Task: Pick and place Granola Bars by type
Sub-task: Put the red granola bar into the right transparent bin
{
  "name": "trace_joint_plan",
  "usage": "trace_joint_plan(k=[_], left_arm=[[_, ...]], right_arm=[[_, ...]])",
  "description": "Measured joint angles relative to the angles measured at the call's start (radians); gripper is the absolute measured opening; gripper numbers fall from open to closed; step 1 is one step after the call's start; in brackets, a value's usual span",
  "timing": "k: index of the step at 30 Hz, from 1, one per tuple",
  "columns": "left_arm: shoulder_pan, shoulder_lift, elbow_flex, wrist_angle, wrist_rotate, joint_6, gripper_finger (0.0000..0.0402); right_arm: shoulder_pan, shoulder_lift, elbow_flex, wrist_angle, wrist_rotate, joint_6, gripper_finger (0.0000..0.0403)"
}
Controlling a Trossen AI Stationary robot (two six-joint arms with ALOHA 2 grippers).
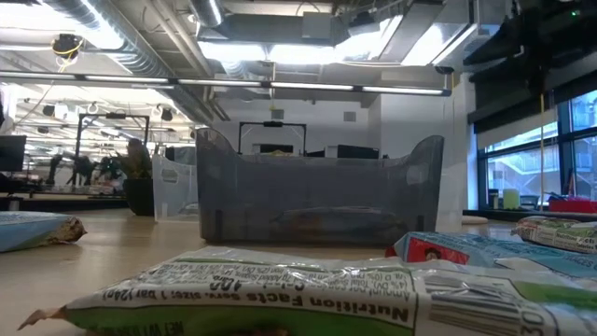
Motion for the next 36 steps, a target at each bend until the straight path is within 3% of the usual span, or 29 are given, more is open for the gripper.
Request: trace_joint_plan(k=[4, 10, 14, 18, 24, 28, 36], left_arm=[[0.0, -0.102, -0.107, 0.064, -0.036, 0.026, 0.0252], [0.024, -0.322, -0.425, 0.362, -0.019, 0.022, 0.0251], [0.059, -0.446, -0.618, 0.523, 0.051, 0.009, 0.0251], [0.087, -0.534, -0.743, 0.576, 0.081, -0.055, 0.0251], [0.1, -0.601, -0.819, 0.566, 0.096, -0.084, 0.0251], [0.1, -0.61, -0.819, 0.55, 0.126, -0.051, 0.0251], [0.1, -0.61, -0.819, 0.546, 0.164, 0.005, 0.0251]], right_arm=[[0.0, 0.177, 0.135, -0.231, -0.033, 0.196, 0.02], [0.0, 0.439, 0.264, -0.547, -0.119, 0.595, 0.02], [0.0, 0.574, 0.252, -0.599, -0.185, 0.751, 0.02], [0.0, 0.685, 0.212, -0.594, -0.247, 0.856, 0.02], [0.023, 0.791, 0.151, -0.581, -0.341, 0.993, 0.02], [0.05, 0.816, 0.105, -0.484, -0.359, 1.087, 0.02], [0.061, 0.862, 0.059, -0.396, -0.369, 1.104, 0.02]])
